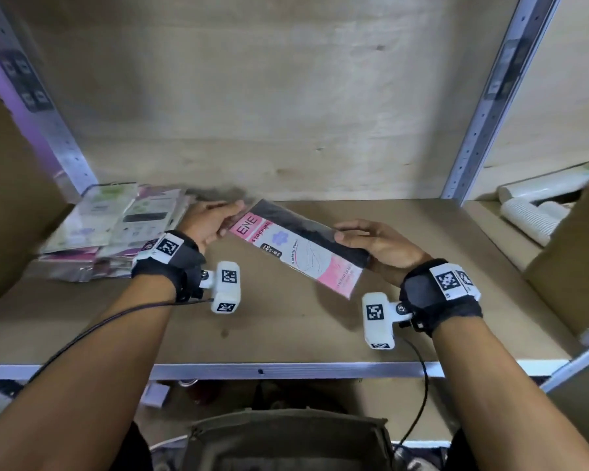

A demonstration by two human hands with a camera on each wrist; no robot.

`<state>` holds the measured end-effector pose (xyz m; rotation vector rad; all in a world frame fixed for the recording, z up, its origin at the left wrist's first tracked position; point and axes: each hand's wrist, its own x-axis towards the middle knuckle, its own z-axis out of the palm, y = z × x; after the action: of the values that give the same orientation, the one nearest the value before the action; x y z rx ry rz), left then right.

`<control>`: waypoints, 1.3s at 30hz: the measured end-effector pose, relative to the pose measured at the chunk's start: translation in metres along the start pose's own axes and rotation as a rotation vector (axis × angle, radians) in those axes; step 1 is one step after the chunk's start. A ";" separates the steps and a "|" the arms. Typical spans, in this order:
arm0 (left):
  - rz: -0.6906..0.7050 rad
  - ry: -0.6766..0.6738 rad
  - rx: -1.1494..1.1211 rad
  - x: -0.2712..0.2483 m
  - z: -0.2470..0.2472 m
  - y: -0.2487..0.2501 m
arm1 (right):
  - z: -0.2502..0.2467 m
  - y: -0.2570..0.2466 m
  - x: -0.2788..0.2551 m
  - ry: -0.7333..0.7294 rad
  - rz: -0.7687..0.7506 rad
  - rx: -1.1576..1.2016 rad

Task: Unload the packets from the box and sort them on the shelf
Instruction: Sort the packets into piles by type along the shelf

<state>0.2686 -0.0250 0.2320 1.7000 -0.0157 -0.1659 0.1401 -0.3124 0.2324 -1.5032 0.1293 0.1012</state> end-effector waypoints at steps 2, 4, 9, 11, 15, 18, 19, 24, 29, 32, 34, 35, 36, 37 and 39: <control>-0.026 0.011 0.035 0.002 0.002 -0.003 | -0.006 0.003 0.000 -0.044 0.007 0.058; -0.053 0.005 0.115 0.002 0.007 -0.006 | -0.011 0.004 -0.001 -0.059 0.012 0.054; -0.034 -0.089 0.249 -0.009 0.012 -0.005 | -0.026 0.011 -0.006 -0.085 0.023 0.032; -0.025 -0.117 0.175 -0.011 0.013 -0.004 | -0.032 0.015 -0.010 -0.112 0.025 0.031; -0.091 -0.311 -0.168 -0.018 0.020 -0.001 | -0.041 0.019 -0.014 -0.132 0.002 0.026; -0.158 -0.392 -0.232 -0.019 0.026 0.001 | -0.042 0.019 -0.017 -0.132 -0.016 0.028; -0.175 -0.410 -0.254 -0.017 0.028 0.000 | -0.042 0.018 -0.018 -0.127 -0.023 0.038; -0.265 -0.285 -0.405 -0.007 0.041 -0.007 | -0.040 0.014 -0.021 -0.009 -0.053 0.081; -0.278 -0.082 -0.355 -0.006 0.046 -0.019 | -0.041 0.015 -0.016 0.164 -0.057 0.155; -0.260 -0.157 -0.209 -0.020 0.057 -0.021 | -0.037 0.018 -0.009 0.246 -0.040 0.224; -0.249 -0.234 -0.119 -0.031 0.070 -0.022 | -0.032 0.022 -0.004 0.285 -0.008 0.229; -0.252 -0.271 -0.103 -0.036 0.077 -0.023 | -0.029 0.024 -0.002 0.300 0.010 0.221; -0.257 -0.308 -0.098 -0.040 0.083 -0.024 | -0.026 0.025 0.000 0.312 0.028 0.208; -0.263 -0.346 -0.102 -0.044 0.088 -0.025 | -0.023 0.026 0.001 0.321 0.045 0.192; -0.273 -0.402 -0.125 -0.049 0.094 -0.024 | -0.015 0.027 0.003 0.333 0.067 0.161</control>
<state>0.2065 -0.1093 0.2011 1.5149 -0.0711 -0.6965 0.1384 -0.3261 0.2043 -1.3453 0.4455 -0.1045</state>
